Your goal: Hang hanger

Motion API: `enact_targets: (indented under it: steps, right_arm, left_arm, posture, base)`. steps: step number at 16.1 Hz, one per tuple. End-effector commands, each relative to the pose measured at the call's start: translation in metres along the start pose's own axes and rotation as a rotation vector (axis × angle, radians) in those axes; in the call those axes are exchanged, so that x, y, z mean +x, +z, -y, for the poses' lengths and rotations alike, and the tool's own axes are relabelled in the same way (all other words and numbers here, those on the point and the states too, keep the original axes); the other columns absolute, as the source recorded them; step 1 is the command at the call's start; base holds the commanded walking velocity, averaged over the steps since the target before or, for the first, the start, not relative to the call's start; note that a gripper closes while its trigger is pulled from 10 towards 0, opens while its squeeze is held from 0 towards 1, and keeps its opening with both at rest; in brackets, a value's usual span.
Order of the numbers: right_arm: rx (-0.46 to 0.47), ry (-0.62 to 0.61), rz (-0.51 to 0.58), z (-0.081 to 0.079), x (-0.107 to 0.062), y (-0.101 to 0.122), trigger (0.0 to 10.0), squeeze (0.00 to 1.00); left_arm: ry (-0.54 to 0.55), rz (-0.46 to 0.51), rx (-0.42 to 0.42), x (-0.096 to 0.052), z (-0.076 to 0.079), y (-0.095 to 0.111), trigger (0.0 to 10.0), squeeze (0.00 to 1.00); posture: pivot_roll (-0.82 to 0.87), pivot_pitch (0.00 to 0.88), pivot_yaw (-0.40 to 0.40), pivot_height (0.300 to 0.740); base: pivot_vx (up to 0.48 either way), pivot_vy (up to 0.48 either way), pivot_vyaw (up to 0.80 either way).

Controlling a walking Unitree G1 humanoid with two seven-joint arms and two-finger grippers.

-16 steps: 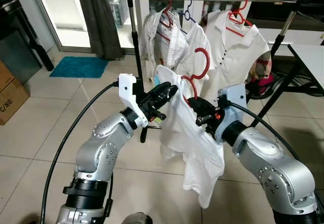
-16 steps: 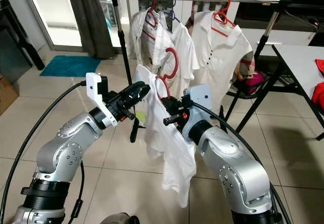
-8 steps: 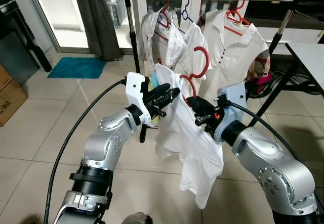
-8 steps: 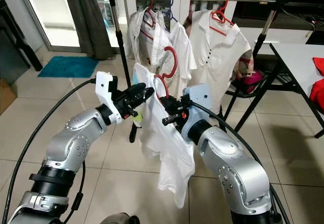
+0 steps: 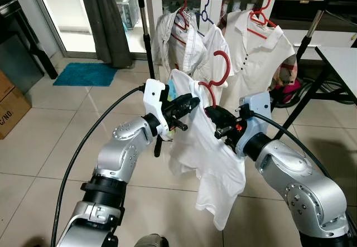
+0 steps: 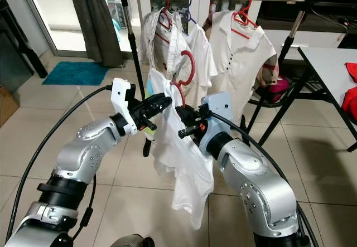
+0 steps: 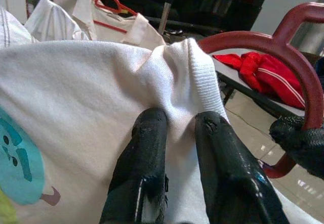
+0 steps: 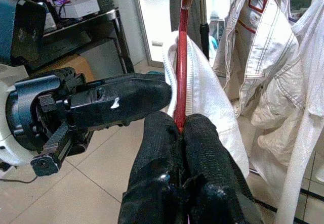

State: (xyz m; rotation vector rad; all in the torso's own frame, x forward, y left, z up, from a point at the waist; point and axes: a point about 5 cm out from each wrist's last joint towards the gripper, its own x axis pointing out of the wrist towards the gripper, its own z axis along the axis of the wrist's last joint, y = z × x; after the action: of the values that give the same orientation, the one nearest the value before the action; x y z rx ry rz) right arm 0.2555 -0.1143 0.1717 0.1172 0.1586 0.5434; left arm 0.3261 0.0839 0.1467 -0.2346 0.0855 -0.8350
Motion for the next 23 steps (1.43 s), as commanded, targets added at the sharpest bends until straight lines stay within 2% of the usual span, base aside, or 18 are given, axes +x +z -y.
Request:
enact_targets:
  steps: [1,7,15,18,23]
  right_arm:
    - [-0.023,0.024,0.066,-0.005,-0.002,0.013,10.0,0.00]
    - [-0.024,0.032,0.069,-0.007,0.000,0.013,10.0,0.00]
    - [-0.020,0.001,0.060,-0.003,0.000,0.012,10.0,0.00]
    - [0.004,-0.066,0.049,0.006,0.001,0.007,10.0,0.00]
    - [0.035,-0.221,0.061,0.026,0.002,0.006,10.0,0.00]
  left_arm:
    - [-0.020,-0.007,0.027,0.003,0.001,0.003,0.0,0.00]
    - [-0.024,-0.005,0.028,0.004,-0.002,0.002,0.0,0.00]
    - [0.000,0.131,-0.029,0.001,-0.005,0.016,0.0,0.00]
    - [0.061,0.165,-0.025,-0.014,-0.007,0.015,0.0,0.00]
    - [0.094,0.157,0.026,-0.035,0.002,0.012,0.0,0.00]
  posture:
    - [0.00,0.000,0.090,0.740]
    - [0.00,0.000,0.087,0.740]
    - [0.01,0.000,0.091,0.740]
    - [0.02,0.000,0.085,0.740]
    - [0.04,0.000,0.069,0.740]
  base:
    - [0.000,0.000,0.00]
    - [0.000,0.000,0.00]
    - [0.000,0.000,0.00]
    - [0.000,0.000,0.00]
    - [0.000,0.000,0.00]
